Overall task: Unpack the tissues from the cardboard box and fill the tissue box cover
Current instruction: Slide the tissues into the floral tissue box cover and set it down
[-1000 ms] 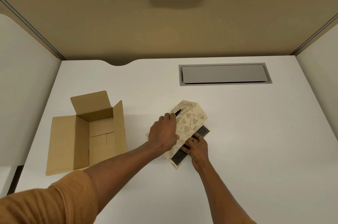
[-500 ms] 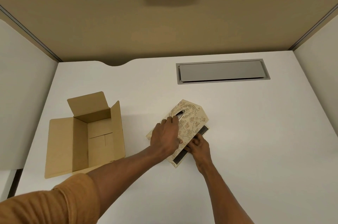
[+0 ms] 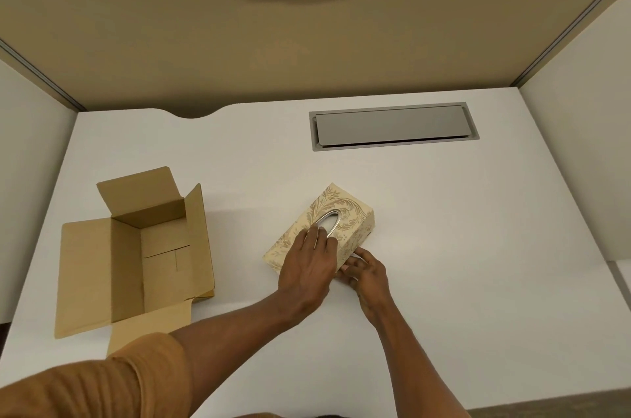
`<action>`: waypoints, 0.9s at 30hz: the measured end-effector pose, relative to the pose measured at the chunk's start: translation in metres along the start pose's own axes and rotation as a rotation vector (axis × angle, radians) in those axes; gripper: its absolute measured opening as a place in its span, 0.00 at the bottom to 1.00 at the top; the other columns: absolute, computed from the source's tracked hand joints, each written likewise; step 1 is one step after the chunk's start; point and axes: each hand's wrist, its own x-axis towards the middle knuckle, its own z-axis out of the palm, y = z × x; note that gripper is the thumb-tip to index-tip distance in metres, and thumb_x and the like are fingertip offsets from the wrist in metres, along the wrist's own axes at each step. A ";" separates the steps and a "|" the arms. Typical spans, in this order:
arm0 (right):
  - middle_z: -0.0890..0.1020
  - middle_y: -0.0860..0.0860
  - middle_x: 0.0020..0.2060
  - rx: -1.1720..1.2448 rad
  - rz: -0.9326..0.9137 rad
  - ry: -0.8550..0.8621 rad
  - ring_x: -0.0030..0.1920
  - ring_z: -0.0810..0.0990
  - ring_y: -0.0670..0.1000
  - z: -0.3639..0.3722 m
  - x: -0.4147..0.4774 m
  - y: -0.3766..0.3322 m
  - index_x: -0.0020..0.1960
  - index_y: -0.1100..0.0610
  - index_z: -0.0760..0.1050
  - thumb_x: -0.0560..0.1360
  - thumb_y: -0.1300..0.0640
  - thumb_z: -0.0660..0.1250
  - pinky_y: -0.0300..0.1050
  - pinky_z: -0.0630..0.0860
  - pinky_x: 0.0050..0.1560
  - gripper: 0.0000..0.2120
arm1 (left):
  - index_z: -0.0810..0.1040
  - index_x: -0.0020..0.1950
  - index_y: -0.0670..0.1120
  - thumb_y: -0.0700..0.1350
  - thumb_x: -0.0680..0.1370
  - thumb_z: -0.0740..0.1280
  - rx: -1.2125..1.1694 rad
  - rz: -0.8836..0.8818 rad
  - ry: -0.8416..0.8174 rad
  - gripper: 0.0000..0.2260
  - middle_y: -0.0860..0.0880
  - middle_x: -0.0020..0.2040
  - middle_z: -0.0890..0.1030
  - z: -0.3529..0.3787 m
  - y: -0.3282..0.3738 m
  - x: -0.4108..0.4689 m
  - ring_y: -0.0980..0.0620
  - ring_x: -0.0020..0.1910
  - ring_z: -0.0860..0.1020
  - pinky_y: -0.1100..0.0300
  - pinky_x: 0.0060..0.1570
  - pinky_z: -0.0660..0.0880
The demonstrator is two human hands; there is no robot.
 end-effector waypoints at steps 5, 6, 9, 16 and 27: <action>0.91 0.60 0.54 0.042 0.028 0.031 0.52 0.91 0.58 -0.007 -0.001 0.001 0.66 0.60 0.81 0.77 0.76 0.68 0.47 0.87 0.47 0.21 | 0.84 0.62 0.39 0.46 0.69 0.82 0.138 0.081 -0.004 0.24 0.34 0.67 0.85 0.007 0.004 -0.001 0.35 0.71 0.81 0.41 0.74 0.76; 0.91 0.60 0.53 0.040 0.027 0.046 0.51 0.92 0.58 -0.008 -0.002 0.002 0.66 0.61 0.81 0.77 0.75 0.68 0.46 0.87 0.46 0.20 | 0.85 0.61 0.39 0.48 0.69 0.82 0.153 0.092 -0.009 0.24 0.34 0.66 0.85 0.008 0.005 -0.001 0.35 0.71 0.81 0.40 0.74 0.77; 0.91 0.60 0.50 0.018 0.016 0.116 0.49 0.92 0.59 -0.014 -0.001 0.004 0.66 0.64 0.82 0.78 0.73 0.69 0.49 0.88 0.47 0.17 | 0.84 0.62 0.39 0.51 0.68 0.83 0.190 0.126 -0.005 0.27 0.33 0.69 0.83 0.013 0.007 -0.002 0.33 0.73 0.79 0.37 0.75 0.75; 0.88 0.66 0.54 -0.037 -0.009 0.199 0.56 0.88 0.68 -0.024 0.000 0.008 0.65 0.64 0.84 0.79 0.71 0.71 0.53 0.88 0.51 0.15 | 0.86 0.62 0.38 0.46 0.71 0.80 0.233 0.182 0.046 0.22 0.31 0.74 0.78 0.026 0.008 -0.003 0.30 0.77 0.75 0.34 0.76 0.72; 0.87 0.56 0.54 -0.135 -0.157 0.366 0.51 0.89 0.56 -0.013 0.008 -0.020 0.69 0.56 0.78 0.82 0.50 0.74 0.45 0.87 0.42 0.18 | 0.71 0.80 0.40 0.47 0.69 0.84 -0.045 0.060 -0.002 0.43 0.29 0.85 0.56 0.042 -0.005 -0.028 0.29 0.86 0.55 0.36 0.81 0.66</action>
